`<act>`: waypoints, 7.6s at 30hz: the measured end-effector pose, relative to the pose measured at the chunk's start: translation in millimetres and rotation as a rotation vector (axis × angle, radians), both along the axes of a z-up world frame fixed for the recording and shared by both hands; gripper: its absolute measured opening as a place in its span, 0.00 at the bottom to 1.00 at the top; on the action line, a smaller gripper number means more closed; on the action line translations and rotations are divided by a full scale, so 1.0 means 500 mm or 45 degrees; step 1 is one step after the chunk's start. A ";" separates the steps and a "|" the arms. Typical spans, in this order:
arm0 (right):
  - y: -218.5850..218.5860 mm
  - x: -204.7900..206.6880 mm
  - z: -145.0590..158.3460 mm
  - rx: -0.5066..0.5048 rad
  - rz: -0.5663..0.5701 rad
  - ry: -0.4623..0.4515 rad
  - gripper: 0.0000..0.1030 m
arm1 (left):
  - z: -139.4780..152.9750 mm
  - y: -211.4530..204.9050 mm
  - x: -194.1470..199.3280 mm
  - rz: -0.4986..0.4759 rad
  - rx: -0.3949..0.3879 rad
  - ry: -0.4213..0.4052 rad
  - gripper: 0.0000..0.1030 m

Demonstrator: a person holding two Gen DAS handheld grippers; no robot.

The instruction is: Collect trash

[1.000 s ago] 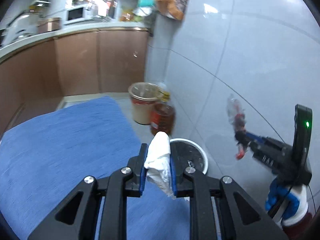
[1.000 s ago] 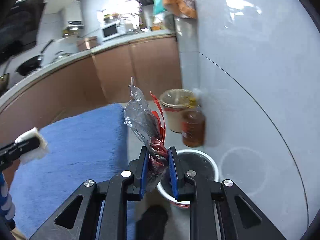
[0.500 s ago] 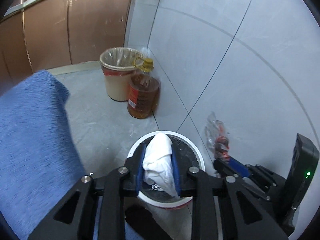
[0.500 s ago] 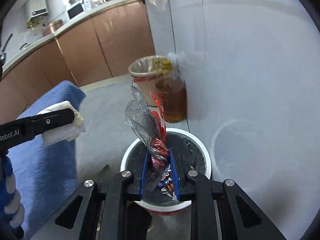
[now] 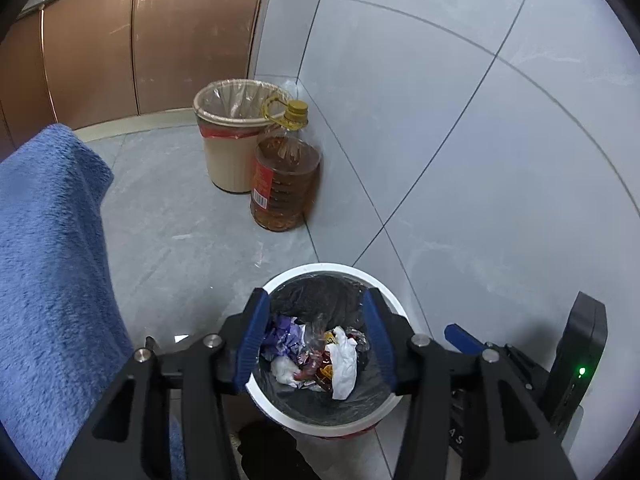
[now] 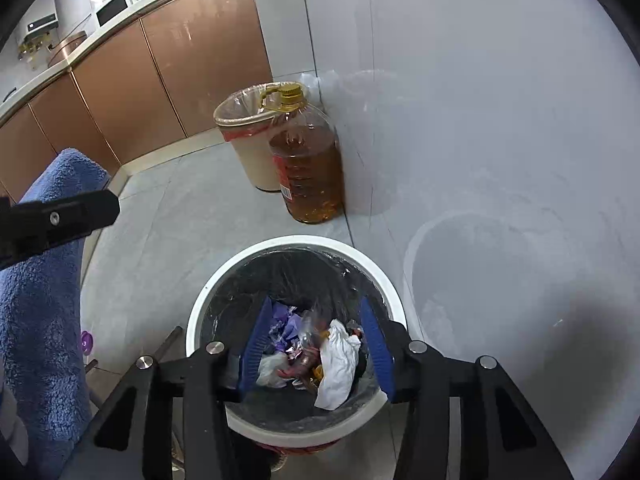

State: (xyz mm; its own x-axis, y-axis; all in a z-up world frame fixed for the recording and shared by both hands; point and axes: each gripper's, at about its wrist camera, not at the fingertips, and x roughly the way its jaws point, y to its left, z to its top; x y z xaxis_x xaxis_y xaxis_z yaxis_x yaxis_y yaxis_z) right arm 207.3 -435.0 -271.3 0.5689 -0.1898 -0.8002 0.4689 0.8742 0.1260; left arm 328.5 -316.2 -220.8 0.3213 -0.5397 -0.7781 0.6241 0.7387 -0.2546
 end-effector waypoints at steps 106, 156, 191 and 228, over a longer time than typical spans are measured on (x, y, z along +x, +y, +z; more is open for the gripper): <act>0.420 -0.404 0.414 -0.435 0.259 -0.613 1.00 | 0.353 0.595 -0.550 0.610 0.102 -0.871 0.81; 0.446 -0.437 0.445 -0.567 0.249 -0.690 1.00 | 0.372 0.632 -0.564 0.694 0.046 -0.892 0.81; 0.440 -0.436 0.446 -0.566 0.254 -0.689 1.00 | 0.373 0.647 -0.573 0.735 0.029 -0.909 0.81; 0.441 -0.434 0.449 -0.569 0.263 -0.691 1.00 | 0.375 0.664 -0.578 0.758 0.027 -0.903 0.81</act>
